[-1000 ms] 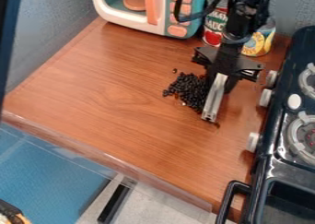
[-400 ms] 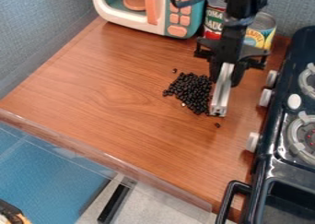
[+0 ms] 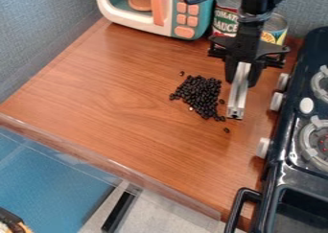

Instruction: Sweep into pile

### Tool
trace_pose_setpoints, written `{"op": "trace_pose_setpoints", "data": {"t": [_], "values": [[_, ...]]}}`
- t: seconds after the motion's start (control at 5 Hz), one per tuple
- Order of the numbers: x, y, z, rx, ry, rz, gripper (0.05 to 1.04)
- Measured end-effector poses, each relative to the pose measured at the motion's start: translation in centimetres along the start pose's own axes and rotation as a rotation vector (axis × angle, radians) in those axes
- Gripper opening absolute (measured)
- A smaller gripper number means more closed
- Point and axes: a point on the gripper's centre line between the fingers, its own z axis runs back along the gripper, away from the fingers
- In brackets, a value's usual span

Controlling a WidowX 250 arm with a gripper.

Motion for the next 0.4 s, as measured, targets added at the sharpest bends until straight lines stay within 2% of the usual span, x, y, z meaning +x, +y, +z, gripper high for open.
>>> {"op": "trace_pose_setpoints", "data": {"t": [0.4], "values": [[0.1, 1.0, -1.4, -0.026, 0.009, 0.01, 0.377]]}}
